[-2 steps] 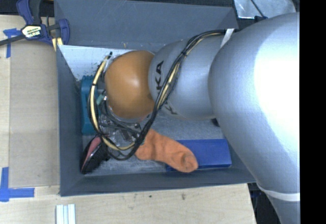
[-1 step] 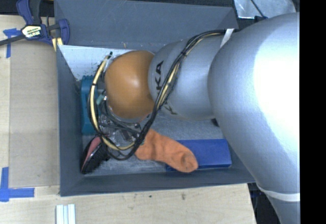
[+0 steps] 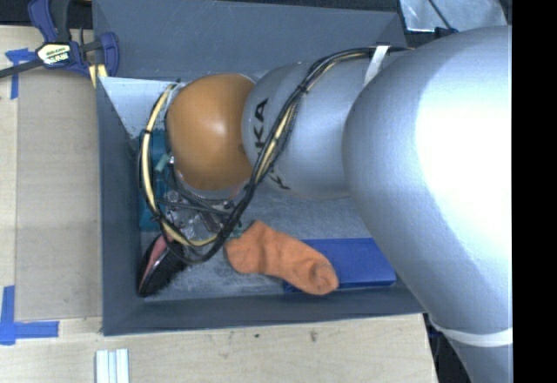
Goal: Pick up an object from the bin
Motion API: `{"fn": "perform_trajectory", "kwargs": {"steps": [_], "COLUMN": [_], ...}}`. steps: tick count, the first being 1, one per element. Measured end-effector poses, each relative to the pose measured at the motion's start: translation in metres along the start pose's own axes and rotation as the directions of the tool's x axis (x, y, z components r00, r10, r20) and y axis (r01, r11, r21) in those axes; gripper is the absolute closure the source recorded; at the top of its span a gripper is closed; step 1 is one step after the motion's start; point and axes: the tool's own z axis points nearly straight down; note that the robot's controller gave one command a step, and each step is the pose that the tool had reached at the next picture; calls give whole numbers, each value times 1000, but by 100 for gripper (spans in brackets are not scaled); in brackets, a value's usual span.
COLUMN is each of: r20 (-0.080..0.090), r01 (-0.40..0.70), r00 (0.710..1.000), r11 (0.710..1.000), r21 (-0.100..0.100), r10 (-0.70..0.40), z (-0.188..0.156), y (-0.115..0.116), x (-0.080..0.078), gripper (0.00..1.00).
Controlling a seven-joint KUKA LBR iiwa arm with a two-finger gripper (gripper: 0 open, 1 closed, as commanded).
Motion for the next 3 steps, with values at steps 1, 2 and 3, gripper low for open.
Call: {"fn": "perform_trajectory", "kwargs": {"steps": [1, 2, 3], "r20": [22, 26, 42], "r01": [21, 39, 65], "r00": [1000, 999, 997], "r11": [1000, 999, 998], "r21": [0, 1, -4], "r10": [-21, -39, -65], "z": [-1, 4, 5], "y": [1, 7, 5], "x": [9, 24, 28], "gripper": [100, 100, 100]}}
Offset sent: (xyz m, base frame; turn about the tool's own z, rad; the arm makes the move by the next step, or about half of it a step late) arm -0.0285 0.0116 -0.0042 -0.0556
